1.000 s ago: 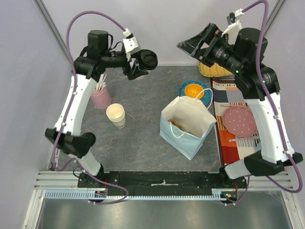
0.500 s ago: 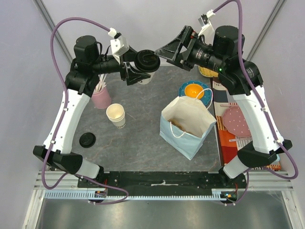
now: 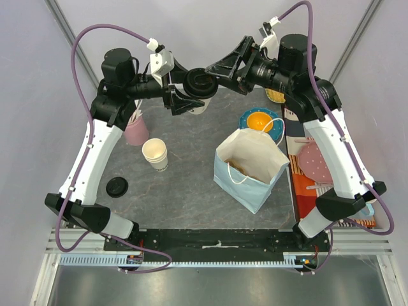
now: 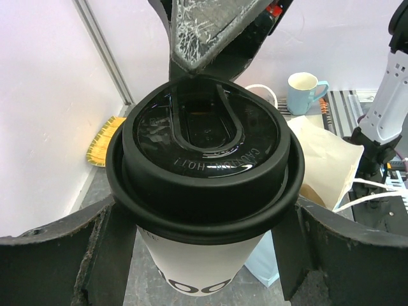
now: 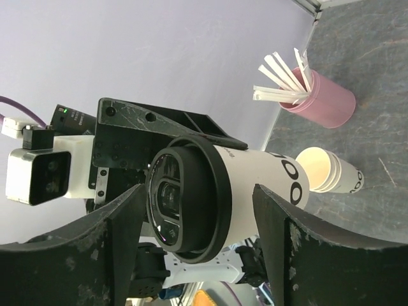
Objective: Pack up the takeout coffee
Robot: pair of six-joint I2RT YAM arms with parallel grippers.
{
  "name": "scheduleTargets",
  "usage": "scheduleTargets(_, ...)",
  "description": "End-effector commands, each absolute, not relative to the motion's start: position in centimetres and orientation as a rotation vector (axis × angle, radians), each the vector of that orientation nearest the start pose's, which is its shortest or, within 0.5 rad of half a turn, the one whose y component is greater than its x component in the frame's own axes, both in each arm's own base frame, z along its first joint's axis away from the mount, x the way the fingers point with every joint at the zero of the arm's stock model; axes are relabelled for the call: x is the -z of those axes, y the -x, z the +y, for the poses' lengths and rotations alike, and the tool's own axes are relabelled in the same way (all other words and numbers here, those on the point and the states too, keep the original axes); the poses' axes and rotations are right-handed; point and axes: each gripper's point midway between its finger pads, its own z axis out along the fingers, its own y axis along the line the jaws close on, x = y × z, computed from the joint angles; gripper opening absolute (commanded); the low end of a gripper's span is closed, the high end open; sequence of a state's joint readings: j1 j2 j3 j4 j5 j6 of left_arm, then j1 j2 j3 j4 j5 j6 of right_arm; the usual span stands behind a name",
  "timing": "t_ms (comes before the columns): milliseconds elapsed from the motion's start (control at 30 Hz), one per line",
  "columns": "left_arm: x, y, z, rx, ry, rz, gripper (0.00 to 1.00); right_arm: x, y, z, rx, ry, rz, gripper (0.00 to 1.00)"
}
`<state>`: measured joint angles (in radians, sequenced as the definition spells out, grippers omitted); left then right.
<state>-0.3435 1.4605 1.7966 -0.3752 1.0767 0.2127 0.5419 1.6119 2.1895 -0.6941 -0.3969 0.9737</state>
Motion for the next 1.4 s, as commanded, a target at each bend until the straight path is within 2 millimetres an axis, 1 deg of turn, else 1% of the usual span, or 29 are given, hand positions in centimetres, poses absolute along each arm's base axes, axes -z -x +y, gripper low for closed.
scheduleTargets(0, -48.2, -28.4, -26.6, 0.964, -1.202, 1.103, 0.52, -52.9, -29.6, 30.4, -1.517, -0.047, 1.865, 0.75)
scheduleTargets(67, -48.4, -28.7, -26.7, 0.965, -1.195, 1.100, 0.52, -52.1, -29.7, 30.4, -1.508, -0.060, 1.885, 0.71)
scheduleTargets(133, -48.6, -28.8, -26.8, 0.972, -1.188, 1.099, 0.52, -52.1, -29.6, 30.2, -1.504, -0.058, 1.880, 0.67)
scheduleTargets(233, -48.7, -28.5, -26.9, 0.979, -1.198, 1.087, 0.52, -51.6, -29.6, 30.6, -1.518, -0.052, 1.903, 0.63)
scheduleTargets(300, -48.5, -28.2, -27.0, 0.990, -1.212, 1.078, 0.52, -51.5, -29.7, 30.6, -1.517, -0.055, 1.901, 0.60)
scheduleTargets(333, -48.4, -28.2, -27.0, 0.992, -1.212, 1.081, 0.52, -51.7, -29.7, 30.6, -1.521, -0.053, 1.896, 0.56)
scheduleTargets(367, -48.3, -28.1, -27.1, 0.995, -1.216, 1.079, 0.52, -52.0, -29.7, 30.7, -1.531, -0.053, 1.887, 0.55)
scheduleTargets(400, -48.1, -28.1, -27.1, 0.999, -1.216, 1.084, 0.52, -52.0, -29.7, 30.8, -1.541, -0.046, 1.887, 0.53)
scheduleTargets(433, -48.1, -28.0, -27.1, 0.997, -1.218, 1.083, 0.53, -52.0, -29.7, 30.8, -1.545, -0.047, 1.886, 0.48)
scheduleTargets(533, -47.8, -28.2, -27.1, 0.992, -1.218, 1.089, 0.53, -51.8, -29.5, 31.0, -1.556, -0.041, 1.896, 0.42)
scheduleTargets(700, -47.6, -28.4, -27.6, 0.989, -1.223, 1.087, 0.53, -51.8, -29.4, 31.1, -1.566, -0.040, 1.900, 0.40)
scheduleTargets(800, -47.4, -28.6, -28.2, 0.985, -1.223, 1.090, 0.53, -51.7, -29.4, 31.1, -1.573, -0.045, 1.903, 0.45)
scheduleTargets(833, -47.4, -28.5, -28.3, 0.985, -1.226, 1.086, 0.52, -51.6, -29.4, 31.0, -1.566, -0.043, 1.904, 0.55)
scheduleTargets(900, -47.6, -28.4, -28.5, 0.993, -1.225, 1.084, 0.51, -52.0, -29.3, 30.5, -1.545, -0.052, 1.885, 0.62)
scheduleTargets(933, -47.5, -28.4, -28.5, 0.999, -1.224, 1.089, 0.51, -52.1, -29.4, 30.2, -1.533, -0.057, 1.878, 0.70)
scheduleTargets(967, -47.3, -28.4, -28.5, 1.005, -1.222, 1.097, 0.51, -52.2, -29.2, 29.7, -1.521, -0.055, 1.868, 0.71)
scheduleTargets(1000, -47.2, -28.3, -28.5, 1.013, -1.219, 1.105, 0.50, -52.4, -29.6, 29.0, -1.502, -0.069, 1.855, 0.73)
scheduleTargets(1033, -47.1, -28.2, -28.5, 1.019, -1.220, 1.108, 0.50, -52.3, -29.7, 28.5, -1.487, -0.074, 1.853, 0.78)
scheduleTargets(1067, -46.9, -27.9, -28.5, 1.033, -1.228, 1.108, 0.49, -52.8, -29.4, 27.8, -1.466, -0.061, 1.830, 0.80)
scheduleTargets(1100, -46.8, -27.7, -28.5, 1.047, -1.229, 1.112, 0.49, -53.1, -29.8, 26.9, -1.437, -0.075, 1.811, 0.84)
scheduleTargets(1133, -46.6, -27.4, -28.5, 1.067, -1.239, 1.112, 0.49, -53.2, -29.8, 26.5, -1.416, -0.070, 1.799, 0.85)
scheduleTargets(1167, -46.3, -27.3, -28.6, 1.082, -1.241, 1.120, 0.49, -54.0, -29.5, 25.8, -1.384, -0.035, 1.762, 0.86)
scheduleTargets(1200, -46.3, -27.2, -28.7, 1.096, -1.240, 1.127, 0.48, -54.4, -29.5, 25.5, -1.356, -0.016, 1.742, 0.91)
scheduleTargets(1233, -46.1, -26.9, -28.7, 1.112, -1.246, 1.127, 0.48, -54.7, -29.2, 25.3, -1.340, 0.013, 1.729, 0.93)
scheduleTargets(1267, -45.8, -26.8, -28.8, 1.128, -1.254, 1.130, 0.48, -55.6, -28.8, 25.0, -1.320, 0.054, 1.698, 0.95)
scheduleTargets(1300, -45.7, -26.5, -28.8, 1.147, -1.263, 1.129, 0.48, -55.7, -28.7, 24.8, -1.248, 0.150, 1.665, 0.96)
scheduleTargets(1333, -45.8, -25.7, -28.8, 1.181, -1.294, 1.105, 0.48, -56.3, -27.6, 24.7, -1.229, 0.239, 1.641, 0.97)
scheduleTargets(1367, -45.6, -25.6, -28.9, 1.203, -1.306, 1.101, 0.48, -56.5, -27.0, 24.7, -1.191, 0.333, 1.607, 0.98)
